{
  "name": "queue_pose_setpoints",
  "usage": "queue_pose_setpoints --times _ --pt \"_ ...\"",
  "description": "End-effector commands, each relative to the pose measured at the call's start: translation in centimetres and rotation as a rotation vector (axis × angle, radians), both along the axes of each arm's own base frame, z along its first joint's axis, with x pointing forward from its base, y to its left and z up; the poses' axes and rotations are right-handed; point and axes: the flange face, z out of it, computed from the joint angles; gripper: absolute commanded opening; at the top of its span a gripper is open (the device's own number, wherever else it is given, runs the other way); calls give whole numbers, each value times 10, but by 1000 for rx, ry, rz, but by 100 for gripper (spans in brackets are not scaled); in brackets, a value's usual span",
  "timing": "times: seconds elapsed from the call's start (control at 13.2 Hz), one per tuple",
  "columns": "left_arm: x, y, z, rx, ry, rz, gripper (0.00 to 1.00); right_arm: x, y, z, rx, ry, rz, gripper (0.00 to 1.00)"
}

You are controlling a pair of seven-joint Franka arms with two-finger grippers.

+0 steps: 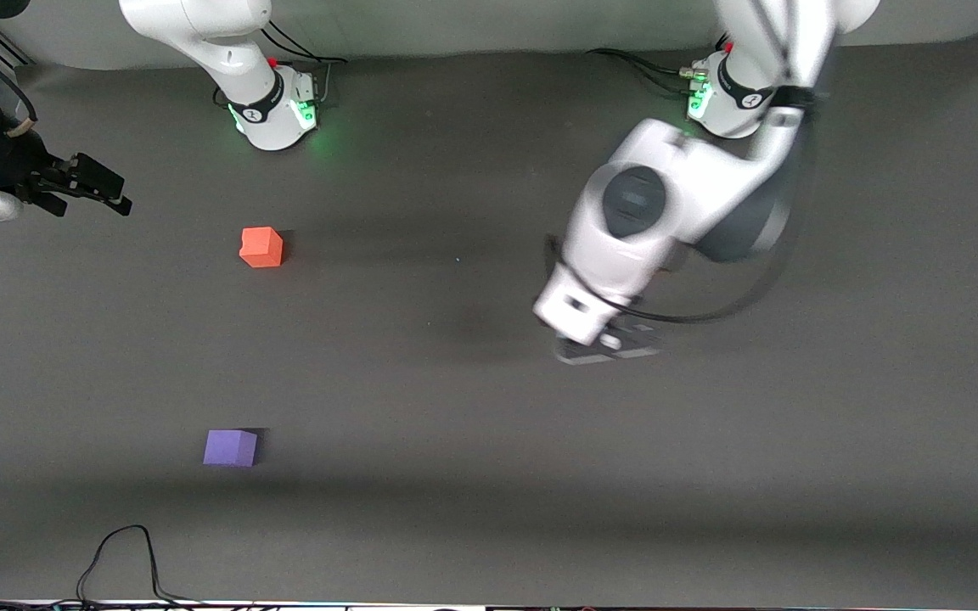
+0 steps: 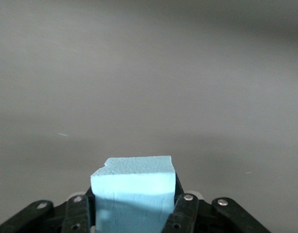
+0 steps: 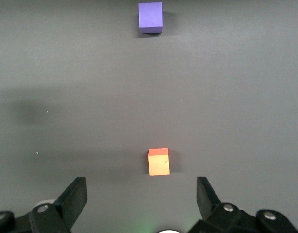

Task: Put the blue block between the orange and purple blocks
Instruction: 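Lift the blue cube with the left gripper and carry it toward the table middle, then lower the blue cube onto the table and open the left gripper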

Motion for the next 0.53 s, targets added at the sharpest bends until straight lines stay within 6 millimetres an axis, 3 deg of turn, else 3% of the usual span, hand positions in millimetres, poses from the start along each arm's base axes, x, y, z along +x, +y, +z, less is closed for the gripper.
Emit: queue_pose_setpoints --times 0.0,0.08,0.23,0.38,0.46 --pt "-40 -93 -54 78 -91 29 41 -6 -2 -5 4 2 10 100" --pt "-64 -125 -84 100 -108 7 41 -7 -2 -10 4 12 9 100" --pt "-103 -167 -148 116 -152 -31 41 -8 -2 -14 2 21 10 100" --pt "-126 -186 -202 118 -169 -59 41 -5 -2 -22 2 18 9 100" --pt "-134 -191 -216 114 -171 -75 41 -4 -2 -27 2 10 8 100"
